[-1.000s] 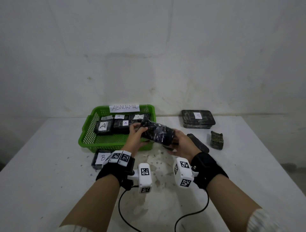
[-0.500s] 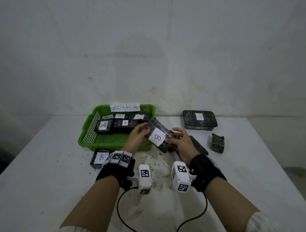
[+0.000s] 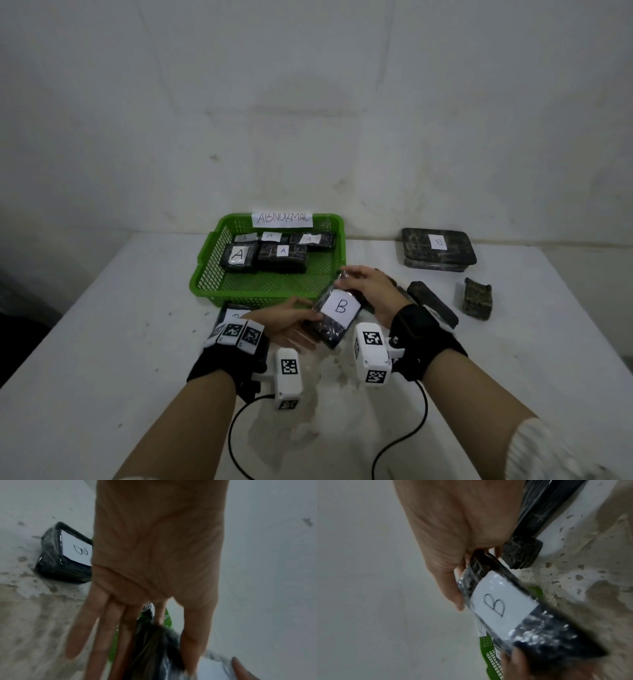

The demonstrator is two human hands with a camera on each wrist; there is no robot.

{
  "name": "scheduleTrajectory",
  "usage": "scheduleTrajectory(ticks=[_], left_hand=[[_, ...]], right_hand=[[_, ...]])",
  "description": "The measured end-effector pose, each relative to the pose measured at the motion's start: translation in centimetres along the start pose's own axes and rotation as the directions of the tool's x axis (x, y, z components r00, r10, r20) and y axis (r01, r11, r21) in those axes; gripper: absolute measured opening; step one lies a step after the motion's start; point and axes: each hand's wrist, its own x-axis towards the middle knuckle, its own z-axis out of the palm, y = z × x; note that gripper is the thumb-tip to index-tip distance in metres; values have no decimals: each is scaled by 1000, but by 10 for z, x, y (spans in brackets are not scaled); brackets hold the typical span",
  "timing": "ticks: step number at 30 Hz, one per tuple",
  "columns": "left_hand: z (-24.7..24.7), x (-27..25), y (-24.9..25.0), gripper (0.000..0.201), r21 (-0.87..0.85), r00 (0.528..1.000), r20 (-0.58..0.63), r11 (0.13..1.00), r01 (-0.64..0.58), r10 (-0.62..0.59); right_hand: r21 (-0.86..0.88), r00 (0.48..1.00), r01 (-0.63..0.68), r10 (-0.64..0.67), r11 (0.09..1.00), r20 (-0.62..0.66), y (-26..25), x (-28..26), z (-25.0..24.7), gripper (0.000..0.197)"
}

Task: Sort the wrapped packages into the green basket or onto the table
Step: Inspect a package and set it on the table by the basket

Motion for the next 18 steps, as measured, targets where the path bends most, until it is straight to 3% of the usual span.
scheduleTrajectory(ticks=[2, 5, 9, 12, 18], left_hand=[[-3, -7, -10, 39, -82, 998, 39, 995, 52, -49], [-16, -14, -31, 26, -97, 987, 139, 990, 100, -86], [-37, -17, -57, 50, -81, 969, 185, 980, 179, -162], [-50, -17, -69, 59, -95, 958, 191, 968, 233, -212], [-68, -5, -88, 47, -154, 980, 3, 969, 195, -197]], right_hand=[[-60, 997, -67, 69, 996, 31, 7, -3, 13, 48], [29, 983, -181, 182, 983, -25, 21, -5, 31, 55], [175, 941, -307, 326, 936, -92, 39, -13, 56, 31], [106, 928, -360, 367, 927, -63, 56, -11, 79, 17], [-91, 948, -317, 319, 944, 15, 69, 2, 117, 58]])
